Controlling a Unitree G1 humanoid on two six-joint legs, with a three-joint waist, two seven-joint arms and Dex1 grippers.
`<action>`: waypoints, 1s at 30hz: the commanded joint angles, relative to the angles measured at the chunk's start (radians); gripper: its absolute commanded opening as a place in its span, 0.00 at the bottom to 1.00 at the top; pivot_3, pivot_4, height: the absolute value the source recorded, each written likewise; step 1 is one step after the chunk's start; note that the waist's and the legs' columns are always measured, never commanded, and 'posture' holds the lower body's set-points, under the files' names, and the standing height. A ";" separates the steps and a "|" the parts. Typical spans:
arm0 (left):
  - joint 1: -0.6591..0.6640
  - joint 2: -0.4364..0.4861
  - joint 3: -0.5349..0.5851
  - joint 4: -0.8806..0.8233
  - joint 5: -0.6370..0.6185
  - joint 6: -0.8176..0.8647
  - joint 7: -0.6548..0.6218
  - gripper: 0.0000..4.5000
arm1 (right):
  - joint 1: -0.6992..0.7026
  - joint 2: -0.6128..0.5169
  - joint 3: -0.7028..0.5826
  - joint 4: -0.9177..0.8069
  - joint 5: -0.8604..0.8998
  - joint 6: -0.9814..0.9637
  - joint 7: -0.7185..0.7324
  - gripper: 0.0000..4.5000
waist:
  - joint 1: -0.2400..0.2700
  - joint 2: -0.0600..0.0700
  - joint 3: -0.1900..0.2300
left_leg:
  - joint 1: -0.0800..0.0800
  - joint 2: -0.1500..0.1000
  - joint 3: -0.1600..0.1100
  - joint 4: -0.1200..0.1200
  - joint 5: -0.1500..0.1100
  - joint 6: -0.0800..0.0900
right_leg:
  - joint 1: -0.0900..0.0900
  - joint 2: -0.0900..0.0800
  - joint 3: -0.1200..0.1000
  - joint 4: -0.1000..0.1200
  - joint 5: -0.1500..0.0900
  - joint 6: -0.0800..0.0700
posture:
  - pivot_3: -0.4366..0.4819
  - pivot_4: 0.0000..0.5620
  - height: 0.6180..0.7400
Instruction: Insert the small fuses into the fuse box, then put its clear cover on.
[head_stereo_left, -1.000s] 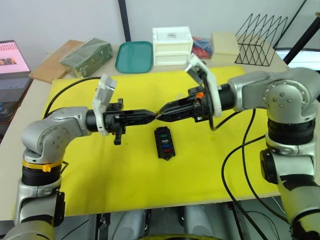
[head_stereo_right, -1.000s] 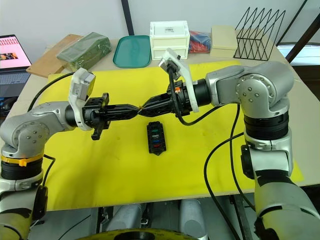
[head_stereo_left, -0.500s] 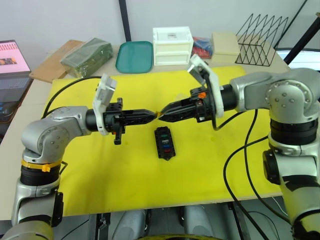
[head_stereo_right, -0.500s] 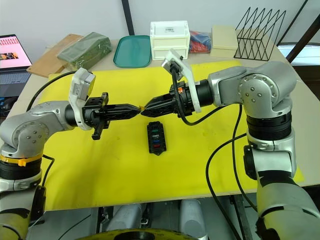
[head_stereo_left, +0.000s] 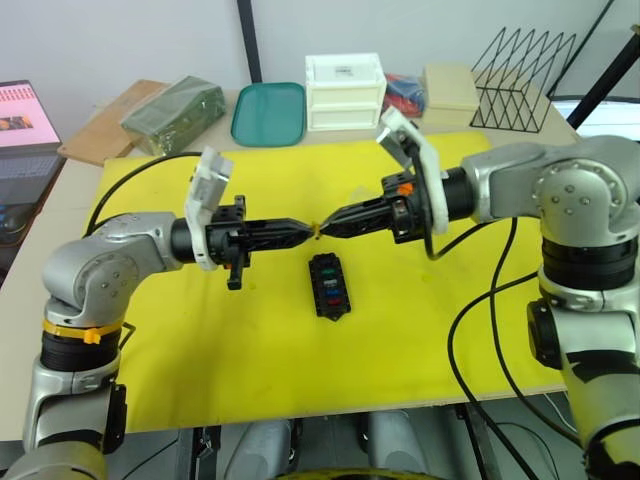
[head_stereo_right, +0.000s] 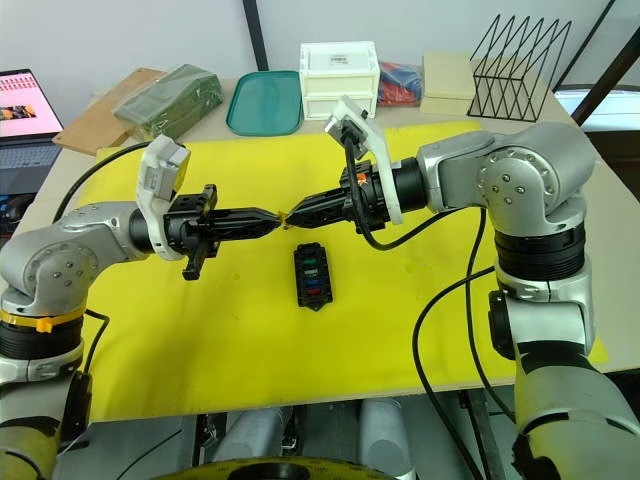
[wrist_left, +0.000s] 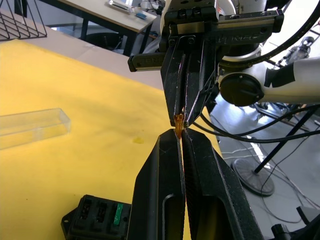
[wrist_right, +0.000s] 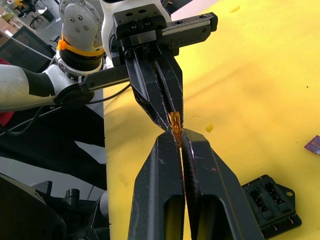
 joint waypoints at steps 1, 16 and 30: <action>-0.011 0.006 0.006 -0.013 -0.002 -0.018 0.011 0.00 | -0.026 -0.002 -0.002 -0.027 0.017 -0.020 0.009 0.01 | 0.000 0.000 0.000 | 0.000 0.000 0.000 0.000 0.000 0.000 | 0.000 0.000 0.000 0.000 0.000 0.000 | 0.48 0.27 1.00; 0.060 0.116 -0.346 0.135 0.536 -0.477 -0.101 0.94 | -0.052 -0.180 0.469 -0.012 -0.457 -0.543 0.228 0.00 | 0.000 0.000 0.000 | 0.000 0.000 0.001 0.000 0.000 0.000 | 0.000 0.000 0.000 -0.001 0.000 0.000 | 0.48 0.27 1.00; 0.031 0.037 -0.356 0.217 0.621 -0.591 -0.144 0.99 | -0.045 -0.113 0.562 0.097 -0.712 -0.709 0.345 0.00 | 0.000 0.000 0.000 | -0.001 0.000 0.001 0.000 0.000 0.000 | -0.001 0.001 0.000 -0.001 0.000 0.000 | 0.48 0.27 1.00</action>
